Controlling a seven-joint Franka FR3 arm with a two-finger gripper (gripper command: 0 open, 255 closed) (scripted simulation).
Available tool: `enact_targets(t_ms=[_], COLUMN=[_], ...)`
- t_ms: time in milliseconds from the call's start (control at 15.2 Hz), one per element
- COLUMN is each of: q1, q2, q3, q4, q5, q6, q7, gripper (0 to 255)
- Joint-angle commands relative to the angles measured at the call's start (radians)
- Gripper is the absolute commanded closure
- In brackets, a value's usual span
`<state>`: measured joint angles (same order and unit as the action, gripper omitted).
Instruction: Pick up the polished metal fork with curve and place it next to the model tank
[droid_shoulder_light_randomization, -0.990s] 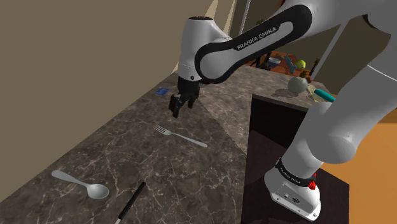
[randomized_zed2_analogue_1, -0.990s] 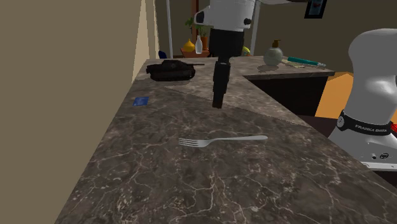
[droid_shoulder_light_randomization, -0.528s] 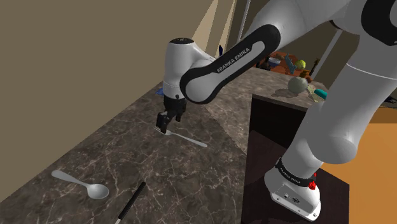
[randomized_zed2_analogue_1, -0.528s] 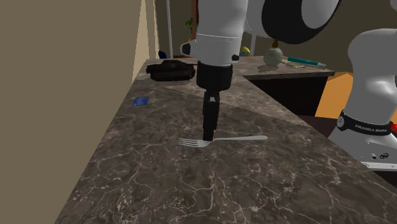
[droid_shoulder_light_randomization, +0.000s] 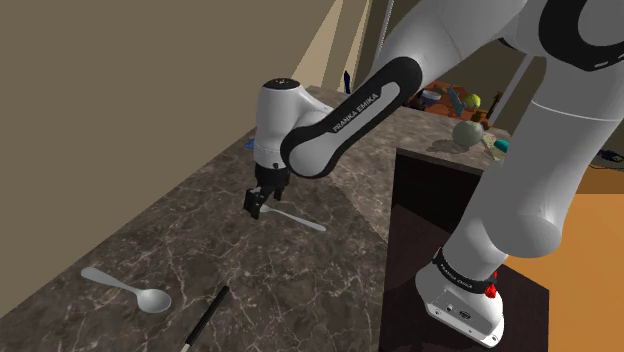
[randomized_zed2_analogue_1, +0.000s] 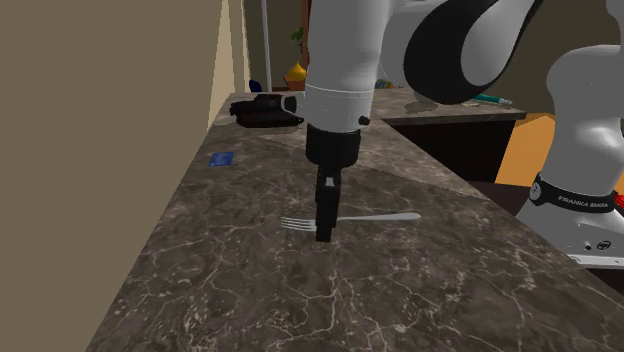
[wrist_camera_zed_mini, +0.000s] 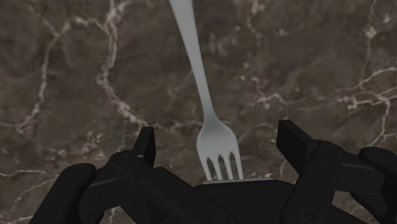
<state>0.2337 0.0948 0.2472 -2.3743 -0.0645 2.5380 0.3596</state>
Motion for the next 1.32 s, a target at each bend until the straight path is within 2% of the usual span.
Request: enact_targets(t_ms=[0, 330, 396, 990, 1254], q1=[0.0, 0.0, 0.0, 0.001, -0.001], q2=[0.003, 0.002, 0.002, 0.003, -0.041], q3=[0.0, 0.0, 0.0, -0.001, 0.002], q4=[0.001, 0.001, 0.001, 0.001, 0.012], q5=[-0.001, -0.001, -0.001, -0.001, 0.02], q6=[0.002, 0.002, 0.002, 0.002, -0.051], q7=[0.001, 0.001, 0.001, 0.001, -0.015], gripper=[0, 0, 255, 255, 255])
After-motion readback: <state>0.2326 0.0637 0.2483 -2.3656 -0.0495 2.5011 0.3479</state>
